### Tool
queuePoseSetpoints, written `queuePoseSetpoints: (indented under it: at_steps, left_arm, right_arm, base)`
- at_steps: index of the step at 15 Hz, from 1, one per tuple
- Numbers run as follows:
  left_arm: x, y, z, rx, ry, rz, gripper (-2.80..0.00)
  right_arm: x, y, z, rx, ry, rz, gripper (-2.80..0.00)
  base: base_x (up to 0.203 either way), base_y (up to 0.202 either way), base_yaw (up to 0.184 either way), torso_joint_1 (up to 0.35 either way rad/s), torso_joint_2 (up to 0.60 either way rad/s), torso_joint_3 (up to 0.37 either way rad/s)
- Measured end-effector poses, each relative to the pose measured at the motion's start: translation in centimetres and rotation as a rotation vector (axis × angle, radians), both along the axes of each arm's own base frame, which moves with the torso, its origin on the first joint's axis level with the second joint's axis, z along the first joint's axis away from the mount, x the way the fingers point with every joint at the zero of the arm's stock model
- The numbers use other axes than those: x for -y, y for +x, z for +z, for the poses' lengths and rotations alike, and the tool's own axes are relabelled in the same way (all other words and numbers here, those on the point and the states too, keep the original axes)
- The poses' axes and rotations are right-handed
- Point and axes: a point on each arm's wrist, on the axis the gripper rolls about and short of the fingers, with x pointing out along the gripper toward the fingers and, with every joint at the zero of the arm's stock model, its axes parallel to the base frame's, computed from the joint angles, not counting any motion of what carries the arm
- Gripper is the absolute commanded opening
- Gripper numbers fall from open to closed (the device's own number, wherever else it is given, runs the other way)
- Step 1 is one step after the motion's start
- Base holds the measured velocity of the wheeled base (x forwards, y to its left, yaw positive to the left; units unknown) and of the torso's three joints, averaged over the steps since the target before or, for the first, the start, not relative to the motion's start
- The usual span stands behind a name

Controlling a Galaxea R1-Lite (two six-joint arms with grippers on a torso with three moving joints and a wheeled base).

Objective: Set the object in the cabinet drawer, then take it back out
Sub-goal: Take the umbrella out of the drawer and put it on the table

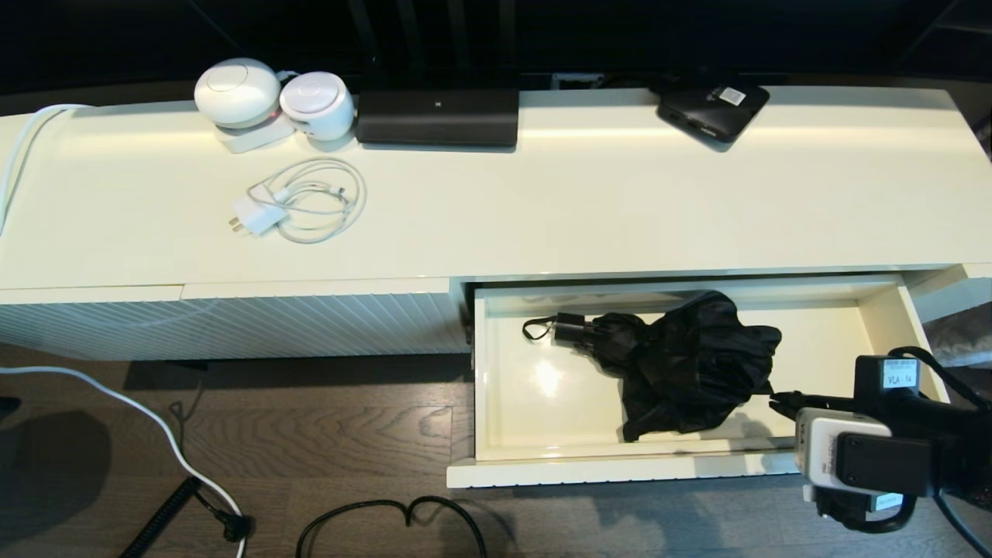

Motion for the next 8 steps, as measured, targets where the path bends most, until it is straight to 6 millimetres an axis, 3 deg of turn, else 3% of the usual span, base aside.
queuePoseSetpoints:
  at_steps: [3,4,8]
  left_arm:
    - [0.0,0.0,0.0,0.0,0.0,-0.001,-2.8]
    - [0.0,0.0,0.0,0.0,0.0,-0.001,-2.8]
    - [0.0,0.0,0.0,0.0,0.0,-0.001,-2.8]
  right_arm:
    - [-0.2,0.6,1.3,0.044,0.001,0.001,-2.8]
    - [-0.3,0.7,1.4,0.046,-0.007,0.008,0.0]
    - [-0.7,1.5,1.6,0.054,-0.029,0.002,0.0]
  base:
    - [0.0,0.0,0.0,0.0,0.0,0.0]
    - [0.0,0.0,0.0,0.0,0.0,0.0]
    - [0.0,0.0,0.0,0.0,0.0,0.0]
